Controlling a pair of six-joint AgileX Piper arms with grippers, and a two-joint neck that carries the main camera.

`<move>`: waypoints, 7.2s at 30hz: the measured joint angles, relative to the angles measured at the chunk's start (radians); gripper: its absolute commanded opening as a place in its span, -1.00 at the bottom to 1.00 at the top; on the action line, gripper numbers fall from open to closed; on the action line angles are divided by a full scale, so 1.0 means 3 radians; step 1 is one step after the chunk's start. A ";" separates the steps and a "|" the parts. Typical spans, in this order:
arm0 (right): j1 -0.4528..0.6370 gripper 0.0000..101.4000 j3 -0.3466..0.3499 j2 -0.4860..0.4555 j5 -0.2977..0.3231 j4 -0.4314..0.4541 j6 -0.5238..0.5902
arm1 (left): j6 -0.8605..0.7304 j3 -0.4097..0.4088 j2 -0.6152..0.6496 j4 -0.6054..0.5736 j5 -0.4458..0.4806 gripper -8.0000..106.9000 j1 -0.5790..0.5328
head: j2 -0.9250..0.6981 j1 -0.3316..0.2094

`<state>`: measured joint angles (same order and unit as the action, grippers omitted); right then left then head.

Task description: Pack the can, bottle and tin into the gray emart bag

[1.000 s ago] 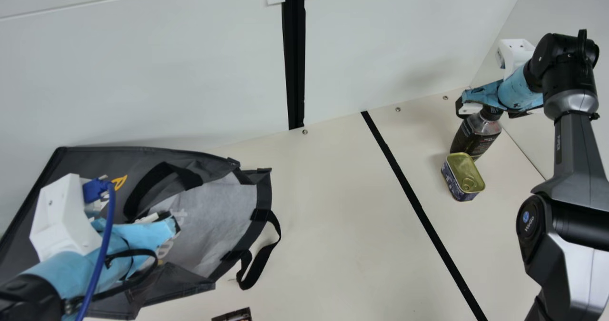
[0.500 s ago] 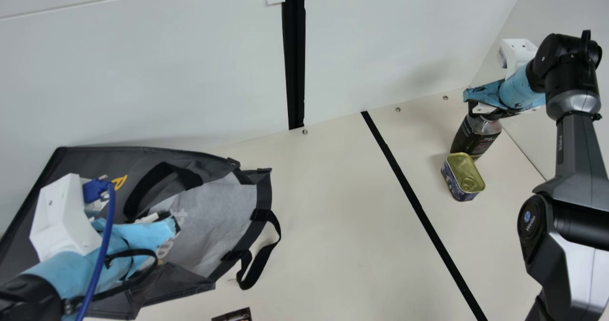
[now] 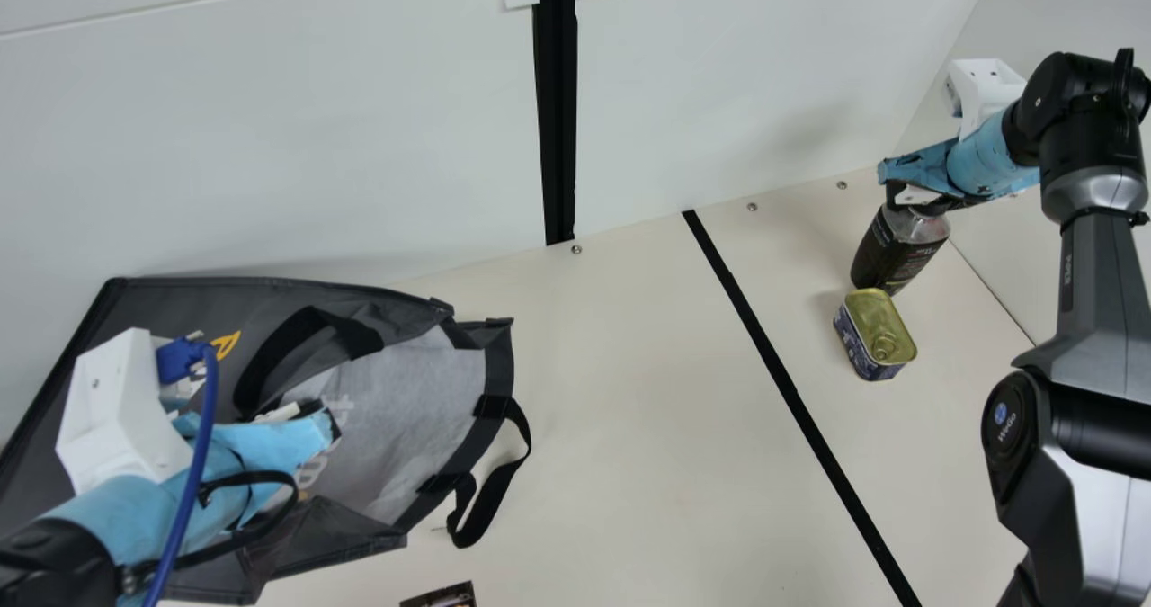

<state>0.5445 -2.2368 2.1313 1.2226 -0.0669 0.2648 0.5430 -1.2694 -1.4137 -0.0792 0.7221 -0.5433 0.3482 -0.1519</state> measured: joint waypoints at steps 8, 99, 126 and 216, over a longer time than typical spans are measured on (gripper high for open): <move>-0.0050 -1.00 0.0019 -0.0112 -0.0001 -0.0031 0.0026 | 0.0000 0.0000 0.0000 0.0000 0.0000 -0.68 0.0000 | 0.0000 0.0000; -0.1682 -1.00 0.1765 -0.1963 -0.0008 -0.0332 0.0487 | 0.0000 0.0000 0.0000 0.0000 0.0000 -0.68 0.0000 | 0.0000 0.0000; -0.2190 -1.00 0.2131 -0.2215 -0.0011 -0.0409 0.0580 | 0.0000 0.0000 0.0000 0.0000 0.0000 -0.68 0.0000 | 0.0000 0.0000; -0.2979 -1.00 0.2971 -0.2116 -0.1678 -0.2104 0.1403 | 0.0000 0.0000 0.0000 0.0000 0.0000 -0.68 0.0000 | 0.0000 0.0000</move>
<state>-0.3493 -1.3455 1.4964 0.7191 -0.6980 0.6858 0.5430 -1.2694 -1.4137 -0.0792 0.7221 -0.5433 0.3482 -0.1519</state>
